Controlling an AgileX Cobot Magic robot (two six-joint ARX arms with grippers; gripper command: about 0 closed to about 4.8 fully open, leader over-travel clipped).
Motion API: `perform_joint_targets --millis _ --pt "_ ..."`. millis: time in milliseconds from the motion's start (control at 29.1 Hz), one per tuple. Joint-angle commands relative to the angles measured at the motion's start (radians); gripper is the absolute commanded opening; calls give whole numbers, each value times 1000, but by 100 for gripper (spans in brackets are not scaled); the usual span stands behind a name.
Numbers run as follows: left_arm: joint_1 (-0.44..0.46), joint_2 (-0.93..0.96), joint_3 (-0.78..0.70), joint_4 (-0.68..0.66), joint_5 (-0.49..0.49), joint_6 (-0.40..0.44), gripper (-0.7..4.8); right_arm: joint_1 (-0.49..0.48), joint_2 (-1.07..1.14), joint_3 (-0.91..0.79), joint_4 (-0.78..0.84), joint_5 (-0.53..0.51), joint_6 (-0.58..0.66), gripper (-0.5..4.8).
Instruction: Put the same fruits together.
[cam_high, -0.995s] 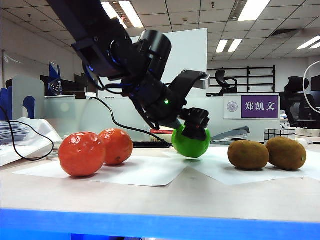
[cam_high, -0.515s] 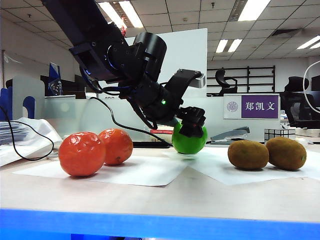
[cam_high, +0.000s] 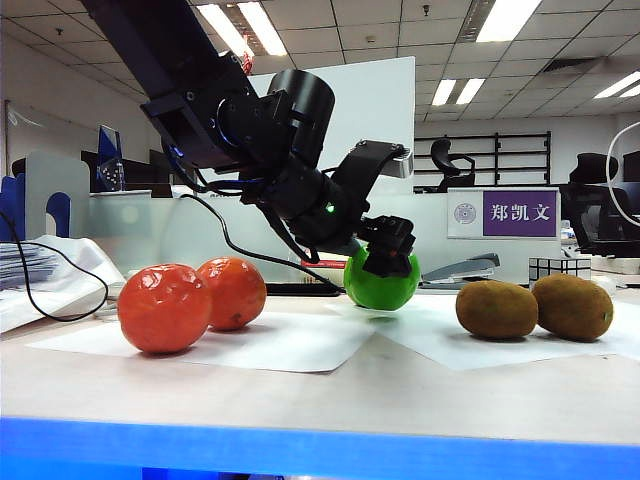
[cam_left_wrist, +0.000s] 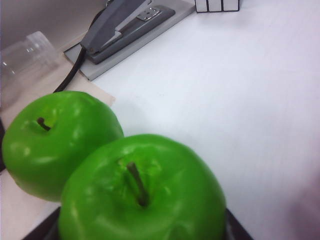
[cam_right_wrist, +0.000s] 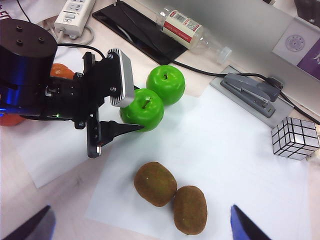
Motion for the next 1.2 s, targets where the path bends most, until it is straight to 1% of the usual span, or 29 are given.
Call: perform_joint_targets --millis 34,69,103,137,172,206,412,480,515,549,824,961,1098,1201 --pt "1 -6 4 28 4 -3 188 1 -2 4 12 -3 -2 479" --pt "1 -6 4 29 3 -2 191 1 -2 4 13 -3 -2 479" --pt "1 -6 4 29 3 -2 207 1 -2 4 13 -3 -2 479" --pt "1 -6 4 31 3 -2 246 1 -2 4 15 -3 -2 479" --pt "1 -6 4 32 3 -2 299 1 -2 4 18 -3 -2 479" --pt "1 -6 4 32 3 -2 324 1 -2 4 19 -3 -2 479" --pt "2 -6 4 32 3 2 360 1 -2 4 23 -6 -2 479" --pt "2 -6 4 32 2 2 424 1 -2 4 24 -19 -1 479" --pt "2 -5 4 32 2 6 464 1 -2 4 26 -19 -1 479" --pt "2 -3 4 32 0 9 479 1 -2 4 27 -18 -1 479" --pt "2 -2 4 32 0 8 479 1 -2 4 26 -19 -1 479" --pt "1 -2 4 59 -1 8 479 1 -2 4 27 -19 0 479" --pt "1 -4 5 91 -24 8 479 1 -2 4 27 -19 0 479" --pt "1 -18 5 75 -27 -11 479 1 -2 4 27 -18 0 479"
